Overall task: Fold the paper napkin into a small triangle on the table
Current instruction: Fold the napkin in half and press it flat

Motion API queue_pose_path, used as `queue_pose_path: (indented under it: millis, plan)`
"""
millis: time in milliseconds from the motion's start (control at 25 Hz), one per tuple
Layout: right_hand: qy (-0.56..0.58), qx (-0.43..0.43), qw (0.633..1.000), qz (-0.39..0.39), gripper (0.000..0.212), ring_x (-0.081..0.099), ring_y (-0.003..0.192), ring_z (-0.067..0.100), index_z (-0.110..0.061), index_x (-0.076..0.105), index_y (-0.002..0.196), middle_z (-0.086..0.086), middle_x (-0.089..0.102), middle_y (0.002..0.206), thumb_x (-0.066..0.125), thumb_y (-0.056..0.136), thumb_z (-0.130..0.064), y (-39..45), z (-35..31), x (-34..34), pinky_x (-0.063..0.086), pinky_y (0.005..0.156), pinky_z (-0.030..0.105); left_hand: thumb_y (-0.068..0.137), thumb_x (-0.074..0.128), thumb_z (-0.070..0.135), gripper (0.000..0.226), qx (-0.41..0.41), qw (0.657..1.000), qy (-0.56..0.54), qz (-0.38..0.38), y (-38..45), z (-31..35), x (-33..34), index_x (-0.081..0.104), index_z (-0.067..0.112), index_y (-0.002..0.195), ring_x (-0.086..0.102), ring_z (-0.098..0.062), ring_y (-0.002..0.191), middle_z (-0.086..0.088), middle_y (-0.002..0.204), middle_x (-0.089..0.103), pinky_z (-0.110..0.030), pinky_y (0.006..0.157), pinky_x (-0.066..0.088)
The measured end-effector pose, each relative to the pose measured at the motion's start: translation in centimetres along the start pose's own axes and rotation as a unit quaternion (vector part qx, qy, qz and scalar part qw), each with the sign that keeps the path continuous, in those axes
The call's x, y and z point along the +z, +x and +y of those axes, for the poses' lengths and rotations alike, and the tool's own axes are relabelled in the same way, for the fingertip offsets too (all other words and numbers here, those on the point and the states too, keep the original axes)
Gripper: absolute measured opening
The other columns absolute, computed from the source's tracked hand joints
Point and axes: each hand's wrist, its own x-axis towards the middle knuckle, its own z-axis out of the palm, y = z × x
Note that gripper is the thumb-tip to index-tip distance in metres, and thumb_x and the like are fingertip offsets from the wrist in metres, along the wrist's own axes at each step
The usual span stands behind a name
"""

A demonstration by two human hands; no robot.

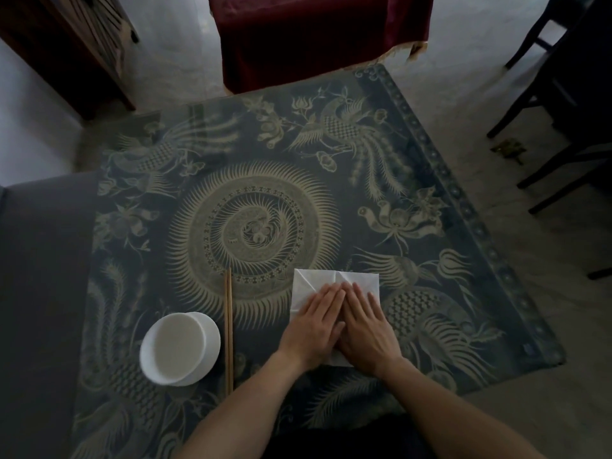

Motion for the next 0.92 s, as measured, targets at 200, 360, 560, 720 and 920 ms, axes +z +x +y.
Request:
queue_pose_path:
  millis: [200, 360, 560, 720, 920]
  plan:
    - [0.015, 0.025, 1.0, 0.008, 0.079, -0.002, 0.148, 0.025, -0.008, 0.005, 0.153, 0.009, -0.001, 0.161, 0.024, 0.096, -0.059, -0.3, 0.9, 1.0, 0.002, 0.116, 0.051, 0.103, 0.018, 0.048, 0.064, -0.013, 0.998, 0.044, -0.033, -0.6, -2.0, 0.4, 0.01, 0.011, 0.154, 0.0, -0.018, 0.149, -0.005, 0.163, 0.008, -0.045, 0.118, 0.006]
    - [0.013, 0.076, 0.997, 0.018, 0.082, 0.004, 0.148, 0.023, -0.012, 0.012, 0.154, 0.006, 0.011, 0.162, 0.027, 0.093, -0.065, -2.0, 4.2, 1.4, 0.008, 0.115, 0.059, 0.101, 0.012, 0.054, 0.068, -0.085, 0.994, 0.053, -0.046, -2.2, -4.5, 0.0, 0.01, 0.013, 0.155, -0.002, -0.019, 0.149, -0.004, 0.164, 0.004, -0.053, 0.117, 0.004]
    - [-0.005, 0.071, 0.997, 0.016, 0.082, 0.001, 0.148, 0.024, -0.014, 0.008, 0.155, 0.006, 0.009, 0.162, 0.023, 0.094, -0.067, -2.6, 5.5, 1.2, 0.003, 0.115, 0.061, 0.1, 0.021, 0.055, 0.071, -0.1, 0.992, 0.056, -0.047, -3.0, -5.0, -0.5, 0.012, 0.012, 0.155, -0.001, -0.021, 0.149, -0.004, 0.163, 0.002, -0.055, 0.117, 0.0]
    - [0.038, 0.064, 0.994, 0.081, 0.073, 0.004, 0.148, 0.025, -0.007, 0.013, 0.153, 0.011, 0.01, 0.161, 0.029, 0.098, -0.052, -0.8, 3.8, 0.1, 0.006, 0.116, 0.055, 0.101, 0.021, 0.047, 0.067, -0.082, 0.996, 0.032, -0.032, -1.1, -4.0, -1.3, 0.007, 0.009, 0.155, -0.005, -0.022, 0.149, -0.006, 0.163, -0.003, -0.049, 0.118, 0.001]
    - [0.05, 0.055, 0.996, 0.056, 0.06, 0.002, 0.148, 0.028, -0.007, 0.013, 0.152, 0.012, 0.009, 0.16, 0.017, 0.098, -0.032, 3.4, 1.0, -0.6, 0.006, 0.119, 0.046, 0.1, 0.004, 0.044, 0.063, -0.063, 0.997, 0.019, -0.049, 2.8, -2.0, -1.2, -0.004, 0.011, 0.154, -0.016, -0.018, 0.147, -0.004, 0.161, -0.013, -0.042, 0.12, 0.001]
